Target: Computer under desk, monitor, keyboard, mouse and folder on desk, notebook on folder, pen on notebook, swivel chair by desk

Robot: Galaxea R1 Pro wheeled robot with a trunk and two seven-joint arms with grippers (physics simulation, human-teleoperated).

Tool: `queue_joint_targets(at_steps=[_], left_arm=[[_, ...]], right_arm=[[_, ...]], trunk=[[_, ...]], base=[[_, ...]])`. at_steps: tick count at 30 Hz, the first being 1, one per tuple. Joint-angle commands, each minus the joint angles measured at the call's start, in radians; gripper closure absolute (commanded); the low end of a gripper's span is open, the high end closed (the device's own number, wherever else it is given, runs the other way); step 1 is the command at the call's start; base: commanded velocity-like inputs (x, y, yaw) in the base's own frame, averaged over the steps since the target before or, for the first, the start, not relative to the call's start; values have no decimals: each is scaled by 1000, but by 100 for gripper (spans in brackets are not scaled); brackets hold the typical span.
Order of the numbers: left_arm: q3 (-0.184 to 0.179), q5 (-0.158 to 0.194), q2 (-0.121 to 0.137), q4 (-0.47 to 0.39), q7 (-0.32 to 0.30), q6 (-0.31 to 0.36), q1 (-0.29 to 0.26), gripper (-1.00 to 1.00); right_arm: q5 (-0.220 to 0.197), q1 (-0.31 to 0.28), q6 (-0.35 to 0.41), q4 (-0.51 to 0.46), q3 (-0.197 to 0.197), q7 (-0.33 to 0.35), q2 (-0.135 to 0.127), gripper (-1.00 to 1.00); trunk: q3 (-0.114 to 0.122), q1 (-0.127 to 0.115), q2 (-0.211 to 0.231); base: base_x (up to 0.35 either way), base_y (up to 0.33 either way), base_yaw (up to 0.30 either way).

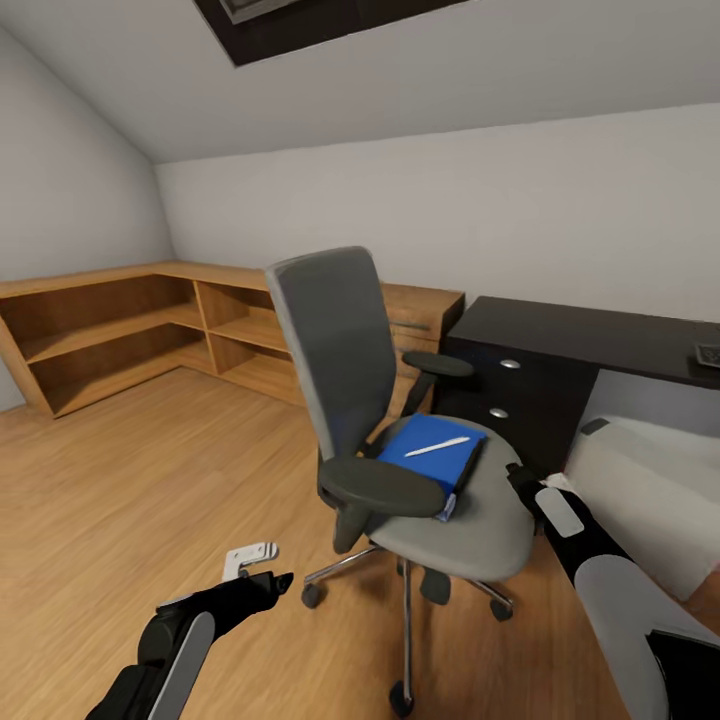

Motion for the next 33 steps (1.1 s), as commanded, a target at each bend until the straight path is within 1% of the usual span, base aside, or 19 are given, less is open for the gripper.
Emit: queue_joint_targets(at_steps=[1,4,7,19,28,33], left_arm=[[-4,11,0,0,9,4,-1,-100],[-20,11,0,2,10,4,-1,-100],[-25,11,0,10,11,4,-1,-100],[-28,11,-1,14,11,4,-1,-100],[-28,11,-2,16,12,4,-1,-100],[-29,11,-2,21,12,4,-1,-100]], right_arm=[[-25,1,4,20,0,-3,1,-100],[-25,1,4,20,-1,-3,1,-100],[-24,1,4,19,0,-3,1,-100],[-23,0,1,18,0,-3,1,-100],[-22,1,-2,18,0,-3,1,-100],[-20,1,-5,17,0,-3,1,-100]], trunk=[[-2,1,0],[-3,1,0],[-4,1,0],[-5,1,0],[-1,1,0],[0,1,0]], base=[[286,0,200],[181,0,188],[50,0,156],[4,0,30],[0,0,206],[0,0,74]])
